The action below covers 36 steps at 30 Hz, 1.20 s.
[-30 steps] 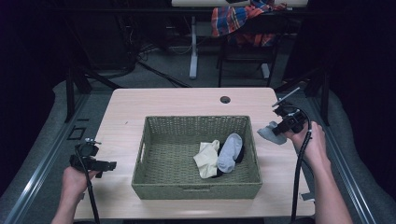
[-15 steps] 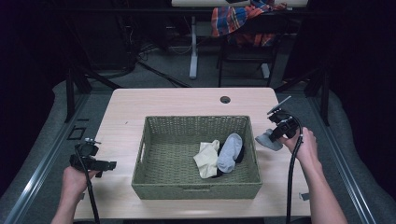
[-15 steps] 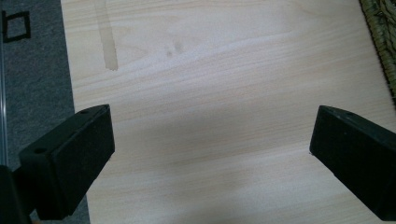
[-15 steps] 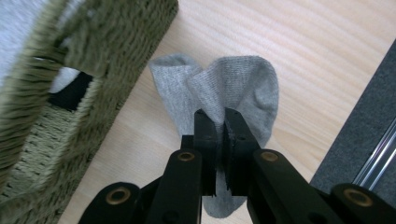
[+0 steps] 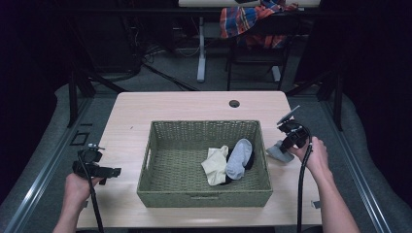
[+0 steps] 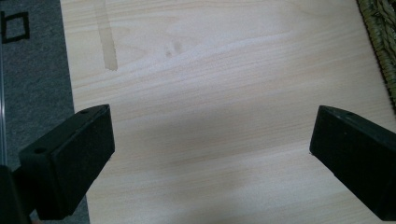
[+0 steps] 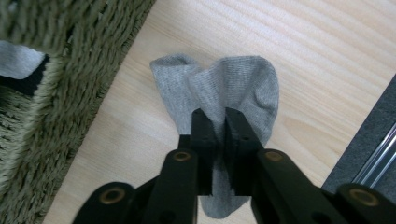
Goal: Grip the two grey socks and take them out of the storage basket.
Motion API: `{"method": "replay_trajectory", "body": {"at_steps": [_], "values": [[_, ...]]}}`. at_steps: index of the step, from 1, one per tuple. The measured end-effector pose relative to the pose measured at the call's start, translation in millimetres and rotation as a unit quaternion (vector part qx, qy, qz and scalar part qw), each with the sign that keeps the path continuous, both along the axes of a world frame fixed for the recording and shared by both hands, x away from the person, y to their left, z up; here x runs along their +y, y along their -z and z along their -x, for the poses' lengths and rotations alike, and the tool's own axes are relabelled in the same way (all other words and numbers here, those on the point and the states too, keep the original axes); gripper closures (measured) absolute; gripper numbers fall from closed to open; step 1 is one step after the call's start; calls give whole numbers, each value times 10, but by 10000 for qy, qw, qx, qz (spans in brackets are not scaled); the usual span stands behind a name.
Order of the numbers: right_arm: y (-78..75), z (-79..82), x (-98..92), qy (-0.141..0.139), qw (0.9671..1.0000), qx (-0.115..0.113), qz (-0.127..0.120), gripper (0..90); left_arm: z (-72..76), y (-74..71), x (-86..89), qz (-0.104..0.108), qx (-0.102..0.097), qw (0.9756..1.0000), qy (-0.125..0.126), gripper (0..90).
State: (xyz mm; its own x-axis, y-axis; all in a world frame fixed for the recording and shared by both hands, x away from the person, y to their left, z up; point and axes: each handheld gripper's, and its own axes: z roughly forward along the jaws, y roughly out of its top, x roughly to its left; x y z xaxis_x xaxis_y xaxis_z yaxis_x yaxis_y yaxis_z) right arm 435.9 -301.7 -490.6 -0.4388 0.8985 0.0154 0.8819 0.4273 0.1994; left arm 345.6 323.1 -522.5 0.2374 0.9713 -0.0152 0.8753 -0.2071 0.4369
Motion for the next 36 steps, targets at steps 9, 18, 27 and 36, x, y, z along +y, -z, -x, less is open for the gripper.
{"method": "replay_trajectory", "body": {"at_steps": [9,18,27,36], "values": [[-229,58,-77,115,9991,-292,-297,326,16,-9,15,23,-44,10000,-21,2],[-590,163,5,-288,9959,-614,-603,96,9,-5,5,17,-22,10000,0,2],[-743,216,199,-522,9924,-842,-731,0,15,-6,8,15,-21,10000,-21,2],[-886,283,576,-1002,9865,-977,-848,0,19,-10,15,5,-20,10000,-19,2]]}}
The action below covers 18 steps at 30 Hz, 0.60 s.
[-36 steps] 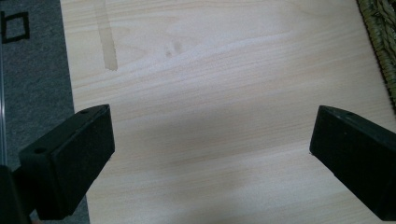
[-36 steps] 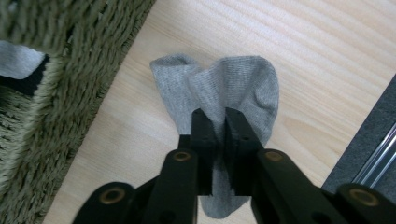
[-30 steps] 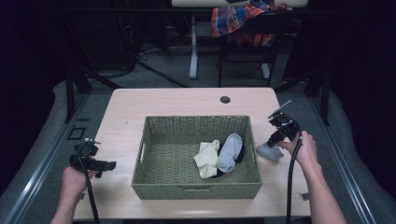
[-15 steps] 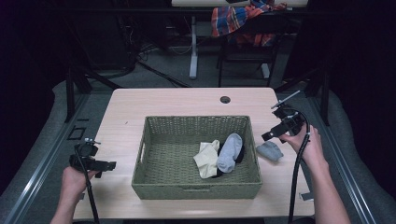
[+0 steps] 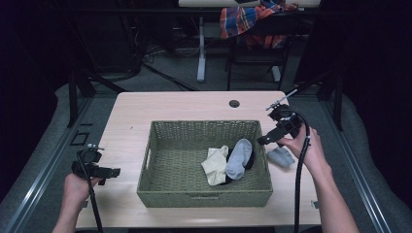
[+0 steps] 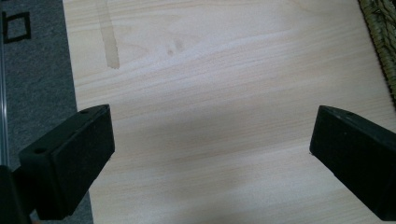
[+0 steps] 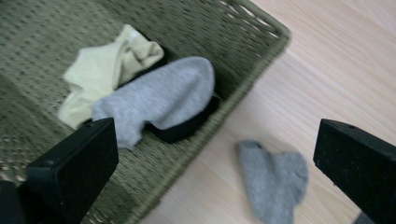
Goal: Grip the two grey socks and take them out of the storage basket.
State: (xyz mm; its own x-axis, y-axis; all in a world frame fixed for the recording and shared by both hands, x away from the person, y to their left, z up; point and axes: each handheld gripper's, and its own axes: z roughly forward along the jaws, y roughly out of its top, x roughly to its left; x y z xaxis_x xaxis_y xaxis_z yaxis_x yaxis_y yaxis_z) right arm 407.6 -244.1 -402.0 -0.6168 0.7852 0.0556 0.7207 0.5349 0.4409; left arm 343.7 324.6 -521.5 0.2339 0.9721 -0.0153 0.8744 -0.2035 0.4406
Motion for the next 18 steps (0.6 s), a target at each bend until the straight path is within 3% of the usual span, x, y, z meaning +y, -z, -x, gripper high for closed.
{"method": "replay_trajectory", "body": {"at_steps": [7,18], "values": [[-13,4,240,-288,9996,-59,20,0,1,-2,-6,-16,8,10000,9,2],[138,-36,522,-655,9977,137,81,25,-3,-5,-10,-37,5,10000,41,2]]}}
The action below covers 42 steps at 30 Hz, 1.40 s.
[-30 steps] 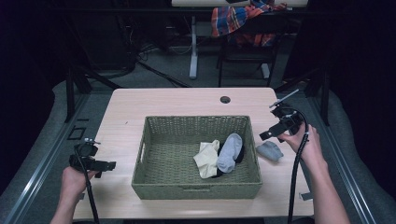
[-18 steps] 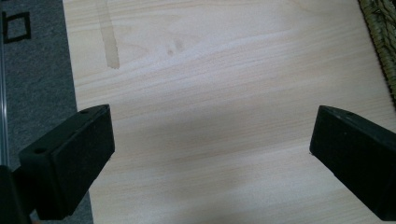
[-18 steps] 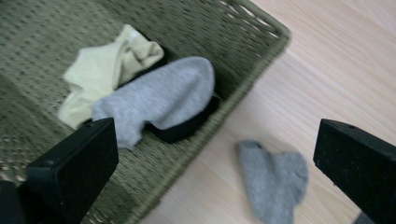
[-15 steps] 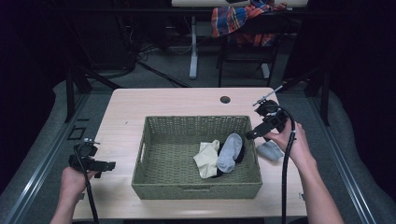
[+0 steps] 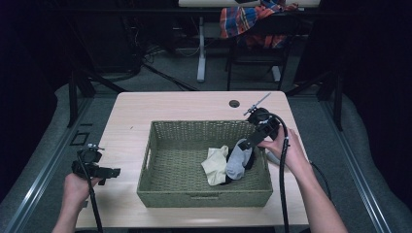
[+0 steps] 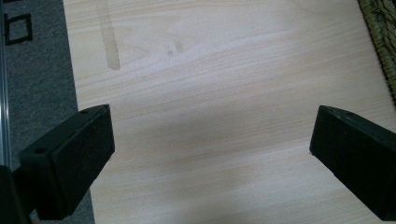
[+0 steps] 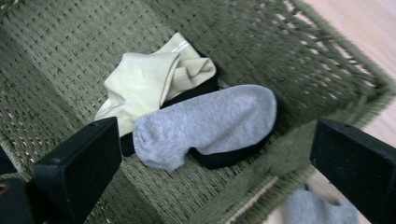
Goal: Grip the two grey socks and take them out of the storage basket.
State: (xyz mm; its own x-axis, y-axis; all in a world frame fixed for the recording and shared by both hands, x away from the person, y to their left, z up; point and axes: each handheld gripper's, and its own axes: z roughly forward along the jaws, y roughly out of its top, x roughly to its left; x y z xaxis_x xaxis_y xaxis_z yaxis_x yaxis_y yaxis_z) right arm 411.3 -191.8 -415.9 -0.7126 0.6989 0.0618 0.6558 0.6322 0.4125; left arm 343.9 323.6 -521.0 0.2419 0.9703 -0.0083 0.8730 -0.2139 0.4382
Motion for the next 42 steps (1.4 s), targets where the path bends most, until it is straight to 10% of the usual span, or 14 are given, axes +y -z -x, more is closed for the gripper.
{"method": "replay_trajectory", "body": {"at_steps": [28,42], "values": [[432,-55,397,-76,9980,430,457,184,1,-8,-6,-16,-24,10000,47,2],[751,-132,605,-138,9909,885,1006,226,-5,-6,-17,-13,-29,10000,64,2]]}}
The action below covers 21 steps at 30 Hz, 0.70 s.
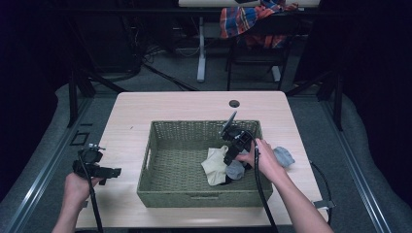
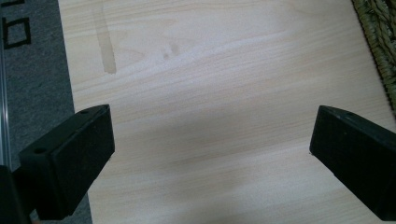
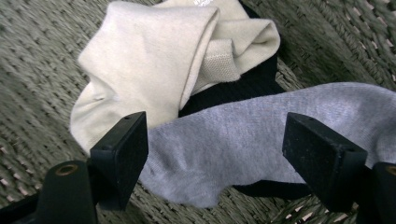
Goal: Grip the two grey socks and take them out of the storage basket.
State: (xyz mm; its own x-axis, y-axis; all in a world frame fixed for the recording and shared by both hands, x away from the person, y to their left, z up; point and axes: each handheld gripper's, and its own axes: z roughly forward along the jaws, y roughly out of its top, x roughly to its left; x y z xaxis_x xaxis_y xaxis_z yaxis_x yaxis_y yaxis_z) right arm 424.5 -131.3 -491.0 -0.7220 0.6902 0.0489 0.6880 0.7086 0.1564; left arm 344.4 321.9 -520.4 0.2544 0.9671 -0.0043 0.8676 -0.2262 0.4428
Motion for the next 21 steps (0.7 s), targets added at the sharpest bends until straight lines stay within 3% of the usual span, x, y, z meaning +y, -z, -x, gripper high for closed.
{"method": "replay_trajectory", "body": {"at_steps": [6,10,12,15,16,17,20,21], "values": [[96,-9,21,102,9998,122,120,213,1,-1,-6,-4,-3,10000,1,2],[139,-25,29,111,9995,146,249,282,-1,0,-1,-13,2,10000,-1,2],[161,-19,32,178,9995,111,216,362,-1,0,-2,-12,4,10000,1,2],[153,-46,25,50,9987,246,449,500,0,-2,-2,-17,2,10000,3,2],[179,-34,24,149,9989,238,367,589,1,-2,-1,-15,1,10000,-2,2],[179,-34,24,149,9989,238,367,589,1,-2,-1,-15,1,10000,-2,2],[192,-37,22,152,9987,298,390,741,1,-2,-2,-17,1,10000,-3,2],[192,-37,22,152,9987,298,390,741,1,-2,-2,-17,1,10000,-3,2]]}}
